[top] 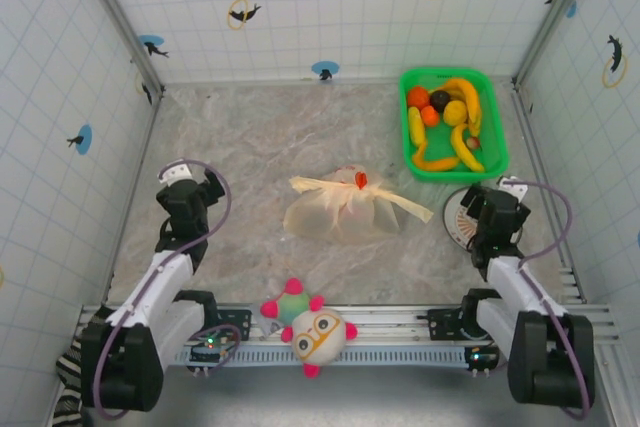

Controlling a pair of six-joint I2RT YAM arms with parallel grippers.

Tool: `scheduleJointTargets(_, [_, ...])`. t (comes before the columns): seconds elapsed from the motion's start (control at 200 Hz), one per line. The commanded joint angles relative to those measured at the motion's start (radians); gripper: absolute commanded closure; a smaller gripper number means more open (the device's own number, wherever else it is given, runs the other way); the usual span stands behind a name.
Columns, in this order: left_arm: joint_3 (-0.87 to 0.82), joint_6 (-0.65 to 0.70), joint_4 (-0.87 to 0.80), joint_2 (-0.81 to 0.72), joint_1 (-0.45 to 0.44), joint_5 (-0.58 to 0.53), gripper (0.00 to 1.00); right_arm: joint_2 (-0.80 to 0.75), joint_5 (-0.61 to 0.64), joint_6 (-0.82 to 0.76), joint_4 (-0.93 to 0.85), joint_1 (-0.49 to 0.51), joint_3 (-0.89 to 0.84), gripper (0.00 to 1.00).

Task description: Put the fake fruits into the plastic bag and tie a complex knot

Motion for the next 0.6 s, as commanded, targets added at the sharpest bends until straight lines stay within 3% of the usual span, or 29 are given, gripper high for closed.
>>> scheduleJointTargets(0.0, [-0.033, 0.062, 0.186, 0.068, 0.008, 0.043, 0.03, 0.103, -0.018, -0.034, 0.344, 0.005, -0.008, 0.00])
scheduleJointTargets(0.155, [-0.079, 0.147, 0.436, 0.190, 0.009, 0.116, 0.03, 0.305, -0.022, -0.091, 0.617, 0.041, 0.013, 0.01])
scheduleJointTargets(0.235, [-0.088, 0.192, 0.556, 0.271, 0.011, 0.134, 0.03, 0.411, -0.047, -0.121, 0.661, 0.058, 0.033, 0.00])
scheduleJointTargets(0.335, [-0.080, 0.240, 0.673, 0.385, 0.017, 0.164, 0.03, 0.546, -0.074, -0.172, 0.884, 0.090, 0.009, 0.00])
scheduleJointTargets(0.43, [-0.062, 0.295, 0.748, 0.442, 0.020, 0.212, 0.03, 0.475, -0.074, -0.165, 0.670, 0.087, 0.061, 0.00])
scheduleJointTargets(0.595, [-0.093, 0.282, 0.990, 0.612, 0.056, 0.277, 0.03, 0.496, 0.003, -0.131, 0.573, 0.085, 0.124, 0.00])
